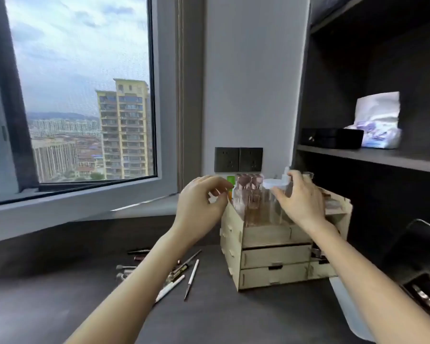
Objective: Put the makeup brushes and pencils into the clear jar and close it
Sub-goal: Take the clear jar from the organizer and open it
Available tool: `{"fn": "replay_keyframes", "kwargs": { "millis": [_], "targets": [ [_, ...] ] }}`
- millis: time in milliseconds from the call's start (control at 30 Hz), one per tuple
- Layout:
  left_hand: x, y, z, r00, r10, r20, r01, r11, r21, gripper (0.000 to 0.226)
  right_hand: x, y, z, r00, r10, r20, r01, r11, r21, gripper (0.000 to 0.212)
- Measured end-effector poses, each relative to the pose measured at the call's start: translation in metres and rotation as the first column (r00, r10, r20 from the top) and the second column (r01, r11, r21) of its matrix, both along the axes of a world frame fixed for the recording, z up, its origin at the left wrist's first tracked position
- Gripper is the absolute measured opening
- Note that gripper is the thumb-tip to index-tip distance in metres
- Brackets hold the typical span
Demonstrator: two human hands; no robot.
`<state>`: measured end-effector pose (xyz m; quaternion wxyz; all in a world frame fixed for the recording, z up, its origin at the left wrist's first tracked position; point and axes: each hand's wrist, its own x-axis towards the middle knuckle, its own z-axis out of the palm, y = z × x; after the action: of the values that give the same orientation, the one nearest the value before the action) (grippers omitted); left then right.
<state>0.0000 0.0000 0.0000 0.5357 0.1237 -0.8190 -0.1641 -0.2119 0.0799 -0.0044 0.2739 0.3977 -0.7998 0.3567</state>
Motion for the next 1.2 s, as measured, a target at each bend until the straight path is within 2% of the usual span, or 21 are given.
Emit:
{"fn": "replay_keyframes", "kwargs": {
  "millis": [133,300,367,433,567,633,700,767,800,867,900,967,1033,1067,1133,1200],
  "targets": [
    [-0.021,-0.015,-0.005,1.0,0.02,0.013,-0.02,0.999,0.034,0.018,-0.015,-0.029,0.003,0.998,-0.069,0.014,0.065,0.985,0.161,0.07],
    [-0.033,-0.036,-0.018,0.999,0.033,0.043,-0.035,0.998,0.044,0.022,-0.028,-0.055,-0.006,0.991,-0.129,0.025,0.123,0.979,0.163,0.07],
    [-0.033,-0.041,-0.022,0.998,0.041,0.049,-0.044,0.998,0.054,0.023,-0.028,-0.056,-0.003,0.99,-0.133,0.044,0.128,0.987,0.096,0.066],
    [-0.032,-0.045,-0.025,0.998,0.038,0.046,-0.041,0.997,0.065,0.022,-0.022,-0.05,0.007,0.991,-0.133,0.029,0.134,0.99,-0.038,0.063],
    [-0.028,-0.044,-0.026,0.999,0.037,0.016,-0.039,0.994,0.098,0.021,0.011,-0.026,0.032,0.988,-0.112,-0.107,0.071,0.94,-0.334,0.059],
    [-0.023,-0.038,-0.025,0.999,0.045,0.013,-0.046,0.995,0.092,0.034,0.039,-0.012,0.037,0.985,-0.001,-0.175,-0.071,0.91,-0.408,0.056],
    [-0.016,-0.028,-0.025,0.997,0.037,0.069,-0.041,0.997,0.063,0.064,0.069,-0.001,0.034,0.969,0.215,-0.126,-0.248,0.871,-0.425,0.053],
    [-0.007,-0.017,-0.028,0.984,0.114,0.136,-0.107,0.993,-0.053,0.09,0.095,0.004,0.023,0.885,0.462,0.061,-0.402,0.824,-0.4,0.049],
    [-0.001,-0.013,-0.032,0.973,0.185,0.138,-0.168,0.978,-0.127,0.094,0.106,0.006,0.017,0.812,0.556,0.178,-0.46,0.797,-0.392,0.05],
    [0.016,-0.01,-0.047,0.948,0.299,0.108,-0.272,0.939,-0.21,0.09,0.121,0.009,0.002,0.694,0.637,0.335,-0.535,0.768,-0.351,0.053],
    [0.027,-0.01,-0.057,0.94,0.325,0.108,-0.295,0.929,-0.225,0.085,0.126,0.01,-0.005,0.677,0.636,0.371,-0.563,0.772,-0.296,0.053],
    [0.051,-0.009,-0.08,0.928,0.339,0.155,-0.293,0.92,-0.261,0.078,0.134,0.01,-0.021,0.76,0.57,0.312,-0.581,0.811,-0.067,0.049],
    [0.077,-0.009,-0.103,0.914,0.329,0.237,-0.261,0.924,-0.279,0.075,0.145,0.009,-0.041,0.838,0.523,0.155,-0.541,0.835,0.101,0.05],
    [0.09,-0.008,-0.111,0.908,0.308,0.284,-0.233,0.935,-0.268,0.075,0.152,0.007,-0.053,0.836,0.536,0.118,-0.547,0.829,0.114,0.051],
    [0.114,-0.007,-0.123,0.892,0.22,0.396,-0.16,0.971,-0.18,0.075,0.168,0.004,-0.076,0.773,0.622,0.128,-0.632,0.771,0.073,0.048],
    [0.134,-0.006,-0.133,0.871,0.037,0.489,-0.088,0.993,0.083,0.076,0.181,0.001,-0.096,0.703,0.706,0.089,-0.712,0.698,0.076,0.046]
  ]
}}
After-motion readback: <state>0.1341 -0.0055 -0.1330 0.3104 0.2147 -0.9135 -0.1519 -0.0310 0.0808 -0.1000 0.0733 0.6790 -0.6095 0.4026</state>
